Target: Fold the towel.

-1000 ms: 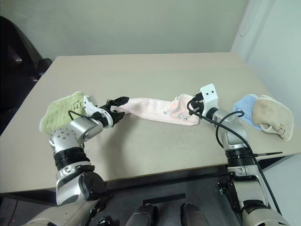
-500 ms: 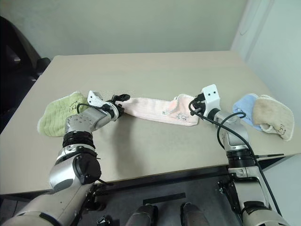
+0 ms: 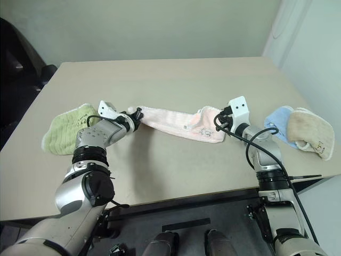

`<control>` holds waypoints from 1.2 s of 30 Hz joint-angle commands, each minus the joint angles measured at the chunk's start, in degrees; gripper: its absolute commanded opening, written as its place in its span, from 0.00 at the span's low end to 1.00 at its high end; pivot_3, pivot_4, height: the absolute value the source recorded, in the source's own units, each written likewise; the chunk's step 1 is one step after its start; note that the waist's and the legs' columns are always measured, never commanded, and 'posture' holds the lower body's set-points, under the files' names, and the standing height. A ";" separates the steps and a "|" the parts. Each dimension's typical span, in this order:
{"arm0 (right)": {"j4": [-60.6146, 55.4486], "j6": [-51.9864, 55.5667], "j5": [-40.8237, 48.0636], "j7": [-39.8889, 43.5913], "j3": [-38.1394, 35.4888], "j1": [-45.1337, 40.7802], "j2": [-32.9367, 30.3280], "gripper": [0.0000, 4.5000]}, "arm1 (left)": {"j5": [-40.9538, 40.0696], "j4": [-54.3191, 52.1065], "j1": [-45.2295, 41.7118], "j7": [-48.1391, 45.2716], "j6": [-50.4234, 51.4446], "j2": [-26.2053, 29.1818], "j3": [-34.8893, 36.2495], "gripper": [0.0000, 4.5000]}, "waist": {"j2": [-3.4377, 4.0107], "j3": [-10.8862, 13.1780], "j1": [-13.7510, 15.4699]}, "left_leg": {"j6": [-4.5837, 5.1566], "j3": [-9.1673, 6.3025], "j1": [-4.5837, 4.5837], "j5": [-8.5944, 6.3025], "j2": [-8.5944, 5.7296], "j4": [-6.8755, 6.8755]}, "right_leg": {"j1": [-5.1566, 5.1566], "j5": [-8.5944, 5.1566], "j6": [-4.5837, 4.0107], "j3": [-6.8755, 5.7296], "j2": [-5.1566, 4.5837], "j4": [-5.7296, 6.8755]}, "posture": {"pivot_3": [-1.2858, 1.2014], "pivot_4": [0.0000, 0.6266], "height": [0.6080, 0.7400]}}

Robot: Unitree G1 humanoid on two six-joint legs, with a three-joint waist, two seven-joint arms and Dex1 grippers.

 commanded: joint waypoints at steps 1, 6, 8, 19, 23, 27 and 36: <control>-2.25 -1.13 0.82 -0.91 -1.29 -0.86 0.31 0.00 | 2.13 -7.06 -3.35 -7.27 -0.93 0.16 -5.78 0.01 | 0.00 0.00 0.03 | 0.00 0.00 0.00 0.00 0.00 0.01 | 0.00 0.00 0.00 0.00 0.00 -0.01 | 0.52 0.24 1.00; -3.48 -0.61 2.35 -3.43 -4.89 -0.99 0.68 0.00 | 7.85 -15.41 -4.94 -19.63 -1.76 -1.88 -18.79 0.01 | 0.00 0.00 0.25 | 0.06 0.00 -0.06 -0.04 0.00 0.03 | 0.00 0.00 0.00 0.00 -0.02 -0.09 | 0.52 0.24 1.00; -4.59 0.40 3.51 -4.42 -6.69 -0.67 0.55 0.00 | 10.08 -17.44 -5.35 -23.69 -2.44 -2.72 -23.25 0.01 | 0.00 0.00 0.32 | 0.11 0.00 -0.11 -0.07 0.00 0.04 | 0.01 0.01 0.02 -0.01 -0.03 -0.18 | 0.52 0.24 1.00; -11.04 4.22 6.73 -9.39 -13.42 3.19 -0.58 0.00 | 24.72 -18.14 -5.27 -40.49 -10.21 -7.63 -44.65 0.01 | 0.00 0.00 0.31 | 0.23 0.00 -0.27 -0.14 0.06 0.05 | -0.02 0.08 0.24 0.02 -0.03 -0.53 | 0.52 0.24 1.00; -11.97 4.38 7.30 -11.35 -14.82 3.79 -0.60 0.00 | 28.22 -14.71 -5.82 -41.88 -12.19 -10.75 -47.39 0.01 | 0.00 0.00 0.49 | 0.40 0.00 -0.36 -0.25 0.07 0.12 | -0.01 0.12 0.36 0.02 -0.03 -0.62 | 0.52 0.24 1.00; -12.10 4.22 7.42 -12.55 -15.51 3.97 -1.01 0.00 | 32.71 -11.08 -6.27 -41.80 -14.17 -12.71 -50.08 0.01 | 0.00 0.00 0.55 | 0.47 0.01 -0.41 -0.29 0.06 0.17 | 0.02 0.18 0.46 0.04 -0.05 -0.71 | 0.52 0.24 1.00; -12.02 3.89 7.76 -13.67 -15.37 4.22 -0.98 0.00 | 38.79 -8.19 -2.31 -43.66 -14.90 -14.45 -53.90 0.01 | 0.00 0.00 0.71 | 0.56 0.01 -0.45 -0.35 0.06 0.27 | 0.03 0.23 0.53 0.04 -0.05 -0.73 | 0.52 0.24 1.00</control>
